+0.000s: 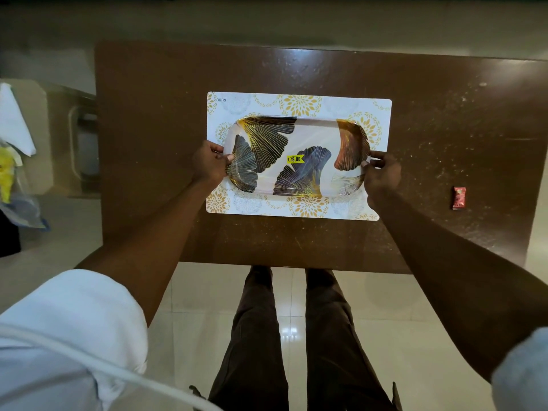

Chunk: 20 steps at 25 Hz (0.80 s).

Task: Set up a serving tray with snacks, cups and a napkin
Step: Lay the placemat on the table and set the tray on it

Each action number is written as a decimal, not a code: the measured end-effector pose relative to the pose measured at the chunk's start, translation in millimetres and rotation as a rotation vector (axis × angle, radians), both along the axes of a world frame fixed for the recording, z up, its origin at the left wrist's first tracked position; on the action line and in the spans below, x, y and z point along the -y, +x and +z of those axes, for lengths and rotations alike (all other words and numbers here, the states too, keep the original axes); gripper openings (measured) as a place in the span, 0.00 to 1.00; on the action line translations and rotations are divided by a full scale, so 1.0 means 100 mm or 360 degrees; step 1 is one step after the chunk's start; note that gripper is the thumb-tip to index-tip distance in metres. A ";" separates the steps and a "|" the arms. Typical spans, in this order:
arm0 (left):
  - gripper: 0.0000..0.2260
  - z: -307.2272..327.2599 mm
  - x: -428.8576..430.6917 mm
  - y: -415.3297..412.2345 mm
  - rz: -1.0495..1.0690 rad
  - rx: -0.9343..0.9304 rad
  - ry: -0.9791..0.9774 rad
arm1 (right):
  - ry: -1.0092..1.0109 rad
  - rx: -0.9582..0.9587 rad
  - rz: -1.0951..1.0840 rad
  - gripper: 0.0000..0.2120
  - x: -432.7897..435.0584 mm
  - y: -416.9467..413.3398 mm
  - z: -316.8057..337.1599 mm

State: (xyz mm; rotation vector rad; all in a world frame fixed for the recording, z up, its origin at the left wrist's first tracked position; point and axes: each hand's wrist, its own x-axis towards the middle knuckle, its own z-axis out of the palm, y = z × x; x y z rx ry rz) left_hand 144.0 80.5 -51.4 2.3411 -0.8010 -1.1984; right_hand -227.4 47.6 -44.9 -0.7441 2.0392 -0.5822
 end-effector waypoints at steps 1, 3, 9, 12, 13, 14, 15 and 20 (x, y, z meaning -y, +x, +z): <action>0.16 0.00 0.00 -0.01 0.0000 0.0001 0.0000 | 0.0001 -0.0001 -0.0007 0.16 0.00 -0.01 -0.01; 0.16 0.00 0.00 -0.02 -0.0009 0.0010 0.0002 | 0.0001 0.0001 -0.0028 0.16 0.01 -0.01 -0.03; 0.16 0.01 0.01 -0.01 -0.0024 0.0030 -0.0009 | -0.0007 0.0038 -0.0050 0.16 0.00 -0.02 -0.08; 0.16 0.02 0.01 0.00 -0.0013 0.0049 0.0003 | -0.0016 0.0034 -0.0041 0.15 0.00 -0.02 -0.08; 0.16 0.02 0.01 -0.01 -0.0009 0.0052 0.0007 | -0.0025 0.0025 -0.0031 0.15 -0.01 -0.03 -0.09; 0.16 0.02 0.01 -0.01 -0.0007 0.0048 0.0010 | -0.0033 0.0019 -0.0024 0.16 -0.02 -0.03 -0.09; 0.16 0.03 0.00 -0.01 -0.0009 0.0043 0.0014 | -0.0037 0.0014 -0.0017 0.16 -0.02 -0.03 -0.09; 0.18 0.13 -0.02 -0.05 -0.0036 0.0065 0.0032 | 0.0014 0.0008 0.0005 0.17 -0.01 -0.03 -0.03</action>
